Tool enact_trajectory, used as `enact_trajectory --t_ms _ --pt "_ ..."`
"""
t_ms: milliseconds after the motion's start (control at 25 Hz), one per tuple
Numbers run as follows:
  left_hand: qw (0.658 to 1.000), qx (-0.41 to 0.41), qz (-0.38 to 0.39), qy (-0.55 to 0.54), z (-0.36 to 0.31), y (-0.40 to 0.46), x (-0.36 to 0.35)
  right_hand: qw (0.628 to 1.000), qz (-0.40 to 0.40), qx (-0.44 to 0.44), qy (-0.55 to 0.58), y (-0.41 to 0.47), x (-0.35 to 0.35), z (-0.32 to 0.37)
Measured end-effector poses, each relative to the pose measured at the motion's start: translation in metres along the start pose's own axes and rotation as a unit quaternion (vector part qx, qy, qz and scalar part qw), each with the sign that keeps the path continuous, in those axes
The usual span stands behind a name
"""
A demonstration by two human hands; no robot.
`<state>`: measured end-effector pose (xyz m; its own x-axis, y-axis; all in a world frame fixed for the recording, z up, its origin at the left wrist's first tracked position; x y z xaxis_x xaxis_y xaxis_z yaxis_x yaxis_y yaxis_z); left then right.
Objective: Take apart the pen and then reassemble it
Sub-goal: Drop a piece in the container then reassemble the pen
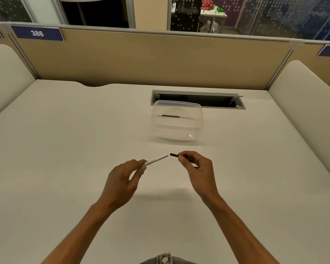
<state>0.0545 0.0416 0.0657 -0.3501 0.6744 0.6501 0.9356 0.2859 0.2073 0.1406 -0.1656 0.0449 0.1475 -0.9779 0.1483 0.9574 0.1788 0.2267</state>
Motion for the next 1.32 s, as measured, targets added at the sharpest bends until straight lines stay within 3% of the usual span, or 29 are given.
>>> enact_trajectory --t_ms 1040,1320 --pt "1.0 -0.024 0.018 0.005 -0.012 0.002 0.003 0.993 0.052 0.088 -0.054 0.003 0.006 0.027" --pt "0.997 -0.018 0.052 0.054 -0.015 0.001 0.001 0.985 0.111 0.113 -0.074 0.002 0.0 0.035"
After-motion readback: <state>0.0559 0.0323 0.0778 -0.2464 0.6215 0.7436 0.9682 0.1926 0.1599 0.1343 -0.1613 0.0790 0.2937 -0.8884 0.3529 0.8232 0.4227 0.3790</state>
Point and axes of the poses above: each hand's wrist, its own y-axis towards the middle knuckle, its own x-axis out of the back of the hand, z = x × y, the point moved 9 cm from there along y, towards the middle knuckle, and after that the axes turned 12 degrees about x, right-handed, at the moved point
